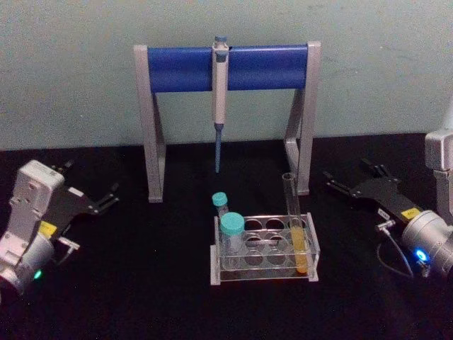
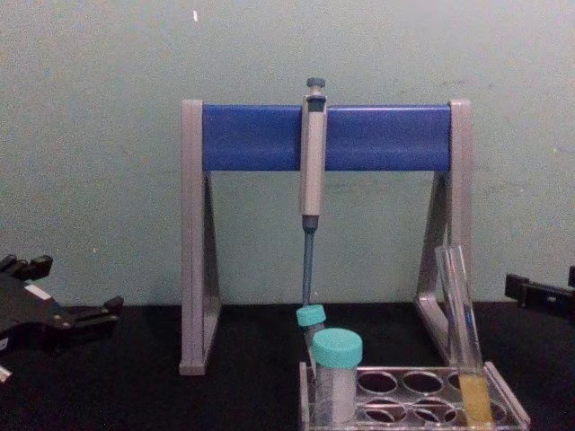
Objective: Pick up the test tube from the test tube rack, shake it, then place it back into the test tube rack.
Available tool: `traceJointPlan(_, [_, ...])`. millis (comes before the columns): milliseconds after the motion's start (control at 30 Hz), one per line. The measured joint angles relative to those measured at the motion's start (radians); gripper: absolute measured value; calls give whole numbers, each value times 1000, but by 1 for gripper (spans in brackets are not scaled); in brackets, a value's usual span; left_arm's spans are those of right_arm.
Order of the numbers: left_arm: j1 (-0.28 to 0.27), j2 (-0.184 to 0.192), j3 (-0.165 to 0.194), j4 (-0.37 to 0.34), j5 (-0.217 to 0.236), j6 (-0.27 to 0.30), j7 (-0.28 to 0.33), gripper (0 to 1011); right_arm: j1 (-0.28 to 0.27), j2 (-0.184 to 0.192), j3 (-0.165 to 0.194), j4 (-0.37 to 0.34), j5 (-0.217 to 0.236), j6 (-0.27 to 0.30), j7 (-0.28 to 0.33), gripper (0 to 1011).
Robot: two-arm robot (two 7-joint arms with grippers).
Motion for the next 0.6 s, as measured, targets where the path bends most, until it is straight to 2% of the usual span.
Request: traceJointPlan(600, [0, 0, 0, 0, 0, 0, 0, 1001, 0, 0, 0, 0, 0, 0, 0, 1000])
